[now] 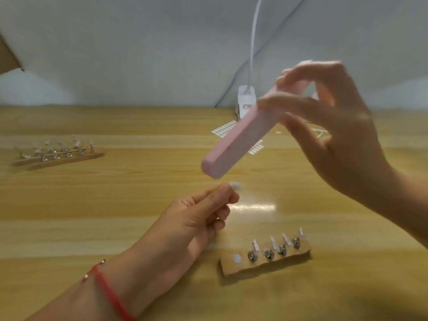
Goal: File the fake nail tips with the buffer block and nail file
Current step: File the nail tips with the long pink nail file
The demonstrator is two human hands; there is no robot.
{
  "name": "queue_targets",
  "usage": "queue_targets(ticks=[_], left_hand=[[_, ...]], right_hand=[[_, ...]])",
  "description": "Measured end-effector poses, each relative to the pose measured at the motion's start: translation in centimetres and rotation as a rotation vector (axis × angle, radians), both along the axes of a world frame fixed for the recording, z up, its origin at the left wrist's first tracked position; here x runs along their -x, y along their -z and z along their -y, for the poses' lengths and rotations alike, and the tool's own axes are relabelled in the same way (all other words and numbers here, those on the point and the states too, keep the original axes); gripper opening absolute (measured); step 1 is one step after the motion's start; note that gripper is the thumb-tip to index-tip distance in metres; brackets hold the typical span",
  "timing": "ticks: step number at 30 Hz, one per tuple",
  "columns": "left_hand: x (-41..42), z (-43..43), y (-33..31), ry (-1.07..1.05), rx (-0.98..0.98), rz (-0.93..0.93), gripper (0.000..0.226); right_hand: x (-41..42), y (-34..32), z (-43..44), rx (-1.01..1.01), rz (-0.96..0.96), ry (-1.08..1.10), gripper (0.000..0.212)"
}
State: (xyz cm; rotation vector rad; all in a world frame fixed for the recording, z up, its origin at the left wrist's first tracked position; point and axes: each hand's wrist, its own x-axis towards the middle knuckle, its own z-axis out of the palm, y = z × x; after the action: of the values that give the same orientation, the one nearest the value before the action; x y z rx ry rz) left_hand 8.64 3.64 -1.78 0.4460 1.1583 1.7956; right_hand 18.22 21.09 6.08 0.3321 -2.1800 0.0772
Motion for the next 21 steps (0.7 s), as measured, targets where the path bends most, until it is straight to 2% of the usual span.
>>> queue_targets(ticks=[1, 5, 8, 10, 12, 14, 16, 19, 21], left_hand=[[0.0, 0.1, -0.4, 0.019, 0.003, 0.017, 0.013], [-0.3, 0.8, -1.5, 0.087, -0.002, 0.084, 0.025], [-0.4, 1.1, -1.6, 0.079, -0.073, 0.141, 0.022], [-0.5, 1.2, -1.7, 0.091, -0.063, 0.106, 0.019], [-0.3, 1.2, -1.5, 0.107, -0.066, 0.103, 0.02], [0.0, 1.3, -1.4, 0.111, -0.075, 0.155, 0.032], [0.2, 1.4, -1.2, 0.107, -0.064, 0.178, 0.047], [-0.1, 1.1, -1.6, 0.116, -0.089, 0.165, 0.026], [-0.3, 1.0, -1.7, 0.075, -0.057, 0.173, 0.024]], right_hand=[[-0.3, 0.2, -0.3, 0.012, 0.002, 0.053, 0.032], [-1.6, 3.5, 0.9, -0.165, 0.153, -0.031, 0.036], [-1.0, 2.8, -0.2, -0.084, 0.115, 0.01, 0.043], [-0.7, 3.2, 0.3, -0.058, 0.149, -0.062, 0.038], [-0.7, 3.8, 0.9, -0.154, 0.201, -0.157, 0.029], [-0.5, 3.1, 0.3, -0.144, 0.179, -0.106, 0.031], [-0.3, 2.6, -0.2, -0.091, 0.143, -0.044, 0.043], [-0.4, 3.1, 0.4, -0.273, 0.241, -0.142, 0.037], [-0.3, 2.2, 0.1, -0.239, 0.224, -0.095, 0.039]])
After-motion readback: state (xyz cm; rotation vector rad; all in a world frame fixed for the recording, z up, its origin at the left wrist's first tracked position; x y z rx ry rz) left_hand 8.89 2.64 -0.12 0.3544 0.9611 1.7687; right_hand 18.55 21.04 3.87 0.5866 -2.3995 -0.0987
